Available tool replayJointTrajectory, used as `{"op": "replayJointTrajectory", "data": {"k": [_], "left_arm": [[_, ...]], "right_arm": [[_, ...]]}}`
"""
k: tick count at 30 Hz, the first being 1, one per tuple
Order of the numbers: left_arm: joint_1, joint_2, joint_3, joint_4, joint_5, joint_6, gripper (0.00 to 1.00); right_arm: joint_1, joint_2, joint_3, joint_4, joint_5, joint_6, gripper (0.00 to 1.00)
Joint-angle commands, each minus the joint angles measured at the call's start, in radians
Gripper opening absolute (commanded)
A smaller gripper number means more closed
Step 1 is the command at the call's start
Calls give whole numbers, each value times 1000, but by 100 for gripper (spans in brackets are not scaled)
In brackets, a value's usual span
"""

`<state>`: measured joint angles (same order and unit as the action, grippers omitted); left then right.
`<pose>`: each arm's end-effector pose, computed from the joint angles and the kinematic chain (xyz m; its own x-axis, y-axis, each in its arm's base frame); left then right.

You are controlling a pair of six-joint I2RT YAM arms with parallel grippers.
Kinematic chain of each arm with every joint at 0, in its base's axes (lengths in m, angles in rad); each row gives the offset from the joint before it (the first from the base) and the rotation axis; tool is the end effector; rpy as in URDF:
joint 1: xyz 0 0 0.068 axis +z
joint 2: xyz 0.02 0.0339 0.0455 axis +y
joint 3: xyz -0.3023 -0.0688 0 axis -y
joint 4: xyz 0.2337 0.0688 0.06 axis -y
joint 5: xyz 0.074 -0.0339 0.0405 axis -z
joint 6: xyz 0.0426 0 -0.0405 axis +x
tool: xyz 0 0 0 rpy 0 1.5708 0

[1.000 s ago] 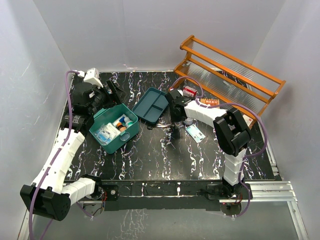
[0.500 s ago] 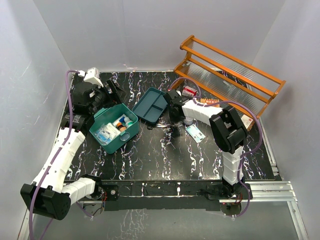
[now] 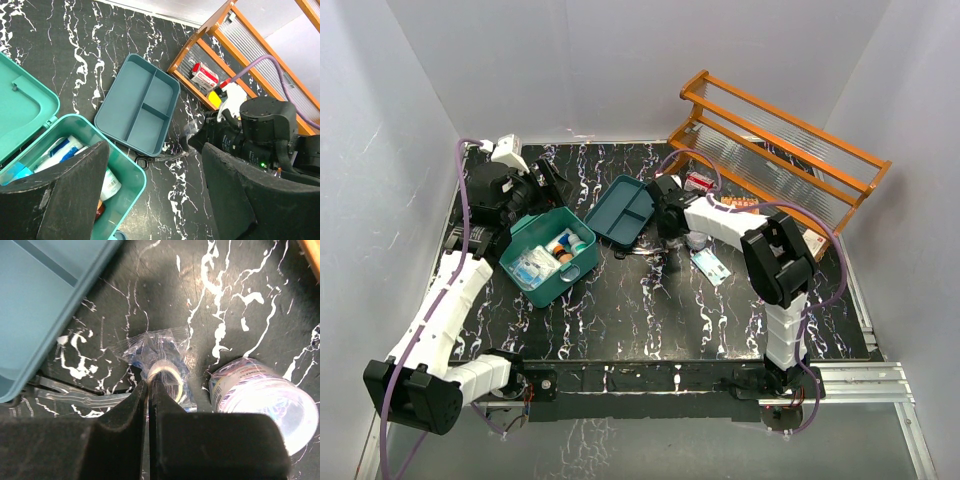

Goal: Organize the medicine kit

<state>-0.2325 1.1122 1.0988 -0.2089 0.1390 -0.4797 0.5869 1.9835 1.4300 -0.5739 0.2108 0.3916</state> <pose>0.2263 -0.0597 0.4158 -0.3563 -0.3853 -0.8512 0.2201 0.8508 -0.4773 0.3557 0.2258 0.2141 -0.8734 -0.1326 -0.4687 -0.1444 0.9895 -0.0110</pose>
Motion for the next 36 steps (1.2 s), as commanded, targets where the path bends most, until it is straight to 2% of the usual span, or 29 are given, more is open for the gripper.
{"op": "replayJointTrajectory", "data": {"k": [1, 7, 13, 18, 26, 36], "left_arm": [[1, -5, 27, 40, -20, 12, 73], [1, 3, 22, 48, -23, -10, 73], [0, 19, 30, 52, -31, -37, 73], [1, 34, 43, 50, -38, -47, 73], [1, 49, 46, 35, -28, -49, 73], [1, 48, 46, 26, -27, -37, 74]], "right_arm": [[-2, -97, 74, 90, 17, 6, 0], [-2, -52, 179, 161, 2, 64, 0], [-1, 74, 352, 167, 16, 245, 0], [-2, 188, 500, 86, 53, 361, 0], [-4, 241, 512, 28, 160, 455, 0], [-2, 286, 494, -9, 150, 505, 0]]}}
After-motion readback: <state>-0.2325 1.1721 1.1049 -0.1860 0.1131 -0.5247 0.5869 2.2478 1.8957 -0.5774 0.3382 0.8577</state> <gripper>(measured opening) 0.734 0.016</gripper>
